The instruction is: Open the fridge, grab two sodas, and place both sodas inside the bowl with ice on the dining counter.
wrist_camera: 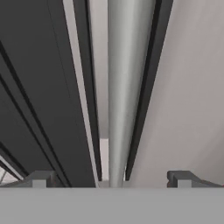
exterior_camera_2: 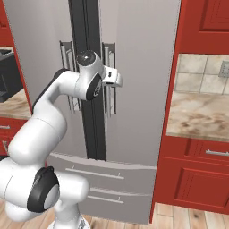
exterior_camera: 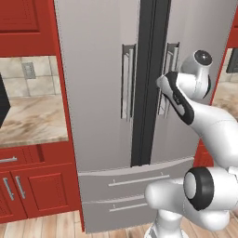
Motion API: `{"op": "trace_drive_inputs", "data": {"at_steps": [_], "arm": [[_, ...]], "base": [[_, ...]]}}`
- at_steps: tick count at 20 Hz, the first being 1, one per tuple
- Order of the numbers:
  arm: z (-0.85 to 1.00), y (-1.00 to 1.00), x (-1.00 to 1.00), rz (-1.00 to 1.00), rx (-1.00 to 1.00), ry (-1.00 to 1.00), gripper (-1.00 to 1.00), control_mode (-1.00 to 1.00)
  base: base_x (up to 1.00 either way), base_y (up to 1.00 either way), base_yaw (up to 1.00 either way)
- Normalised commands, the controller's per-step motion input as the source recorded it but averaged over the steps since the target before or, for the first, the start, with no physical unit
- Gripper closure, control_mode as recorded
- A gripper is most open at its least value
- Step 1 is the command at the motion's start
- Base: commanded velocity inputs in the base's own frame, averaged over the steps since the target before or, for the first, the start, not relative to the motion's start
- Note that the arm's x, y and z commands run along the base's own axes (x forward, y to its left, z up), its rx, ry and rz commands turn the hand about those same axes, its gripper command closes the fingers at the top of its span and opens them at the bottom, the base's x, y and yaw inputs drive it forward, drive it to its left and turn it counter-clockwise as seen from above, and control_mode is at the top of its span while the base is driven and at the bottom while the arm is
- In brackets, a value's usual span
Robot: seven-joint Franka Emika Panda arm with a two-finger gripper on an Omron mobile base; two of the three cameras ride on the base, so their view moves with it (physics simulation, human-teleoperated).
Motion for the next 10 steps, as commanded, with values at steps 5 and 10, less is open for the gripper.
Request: {"op": "trace_drive_inputs", "data": {"at_steps": [5, 10], "arm": [[0.00, -0.16, 0.39, 0.00, -0.05, 0.00, -1.00, -1.00], [0.00, -0.14, 0.40, 0.00, -0.03, 0.00, -1.00, -1.00]], "base": [[0.00, 0.00, 0.00], [0.00, 0.00, 0.00]]}}
